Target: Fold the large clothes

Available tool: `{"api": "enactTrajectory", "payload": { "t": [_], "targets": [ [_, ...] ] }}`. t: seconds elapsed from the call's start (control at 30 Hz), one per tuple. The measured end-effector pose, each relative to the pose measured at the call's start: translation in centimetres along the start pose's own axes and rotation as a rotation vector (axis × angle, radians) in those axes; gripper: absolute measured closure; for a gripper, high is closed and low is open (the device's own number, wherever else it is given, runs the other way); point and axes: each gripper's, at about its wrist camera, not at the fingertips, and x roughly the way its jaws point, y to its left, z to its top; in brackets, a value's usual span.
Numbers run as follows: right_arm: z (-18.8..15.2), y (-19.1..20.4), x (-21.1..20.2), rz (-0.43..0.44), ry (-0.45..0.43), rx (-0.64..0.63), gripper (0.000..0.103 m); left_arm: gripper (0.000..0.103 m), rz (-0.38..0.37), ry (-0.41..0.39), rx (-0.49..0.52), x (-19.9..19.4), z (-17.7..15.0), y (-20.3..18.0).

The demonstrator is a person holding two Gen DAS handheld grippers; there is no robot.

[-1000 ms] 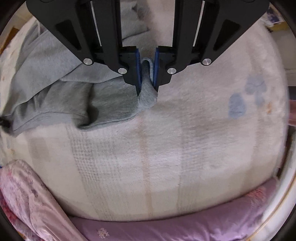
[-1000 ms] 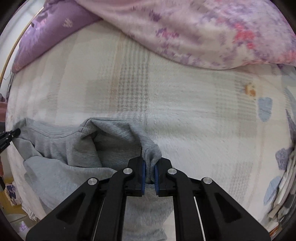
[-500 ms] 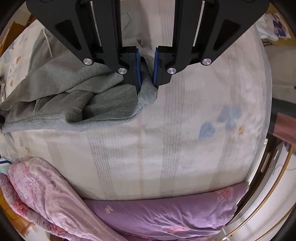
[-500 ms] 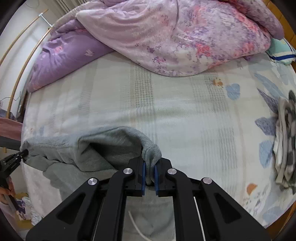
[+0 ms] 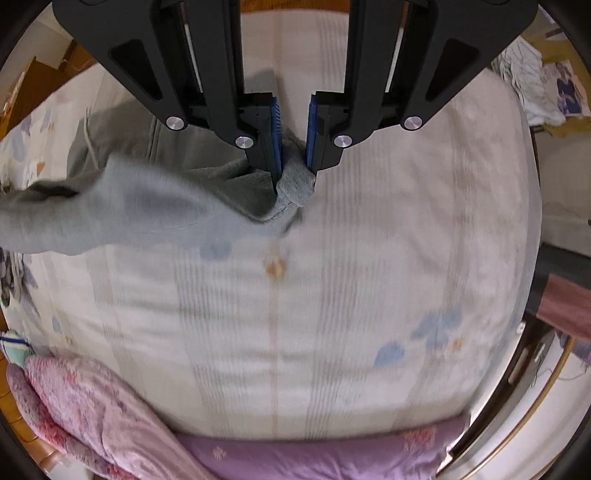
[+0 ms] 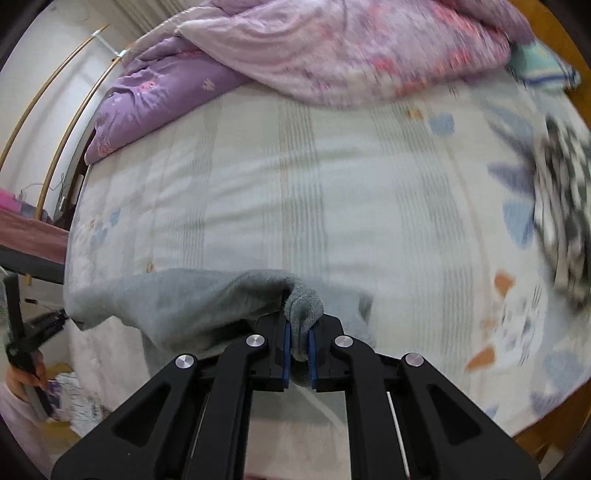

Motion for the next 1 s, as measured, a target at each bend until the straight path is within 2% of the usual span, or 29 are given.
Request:
{"api": "enactTrajectory", "payload": {
  "t": [0.17, 0.37, 0.47, 0.5, 0.53, 0.57, 0.6, 0.63, 0.67, 0.8, 0.9, 0.93, 0.97, 1.0],
  "targets": [
    [-5.4, -0.7, 1.4, -0.033, 0.082, 0.009, 0.096, 0.093, -0.019, 0.115, -0.038, 3.1, -4.9, 0.1],
    [-12.6, -2.7, 7.7, -0.123, 0.251, 0.046, 0.096, 0.092, -0.030, 0.284, -0.027, 10.2, -10.7, -0.9],
    [-14.9, -3.8, 11.0, -0.146, 0.308, 0.078, 0.093, 0.088, -0.034, 0.307, -0.011, 13.0, -13.0, -1.1],
    [-15.3, -4.1, 12.0, -0.146, 0.334, 0.100, 0.086, 0.086, -0.034, 0.318, 0.002, 13.3, -13.3, -1.1],
    [-15.4, -4.2, 12.6, -0.148, 0.366, 0.114, 0.083, 0.072, -0.033, 0.331, 0.015, 13.3, -13.5, -1.2],
    [-15.4, -4.2, 13.0, -0.160, 0.410, 0.123, 0.073, 0.049, -0.031, 0.358, 0.028, 13.2, -13.8, -1.1],
    [-15.5, -4.0, 12.9, -0.164, 0.446, 0.116, 0.051, 0.040, -0.036, 0.368, 0.038, 12.8, -14.1, -0.9],
    [-15.6, -3.8, 12.4, -0.156, 0.456, 0.099, 0.036, 0.033, -0.035, 0.364, 0.044, 12.3, -14.3, -0.7],
    [-15.7, -3.6, 11.5, -0.157, 0.454, 0.079, 0.020, 0.033, -0.032, 0.356, 0.049, 11.3, -14.6, -0.3],
    [-16.1, -4.0, 6.9, -0.161, 0.423, 0.066, 0.018, 0.033, -0.054, 0.318, 0.016, 7.8, -15.0, 1.2],
    [-15.3, -4.3, 3.6, -0.150, 0.336, 0.108, 0.020, 0.034, -0.094, 0.229, -0.009, 5.1, -14.5, 1.2],
    [-14.8, -4.1, 2.8, -0.129, 0.299, 0.110, 0.024, 0.034, -0.108, 0.207, -0.011, 4.8, -14.3, 0.9],
    [-14.2, -3.5, 2.3, -0.096, 0.259, 0.106, 0.039, 0.034, -0.131, 0.182, -0.008, 4.5, -13.8, 0.3],
    [-13.4, -2.6, 2.6, -0.053, 0.236, 0.094, 0.046, 0.036, -0.159, 0.169, -0.003, 4.7, -13.2, -0.4]
  ]
}}
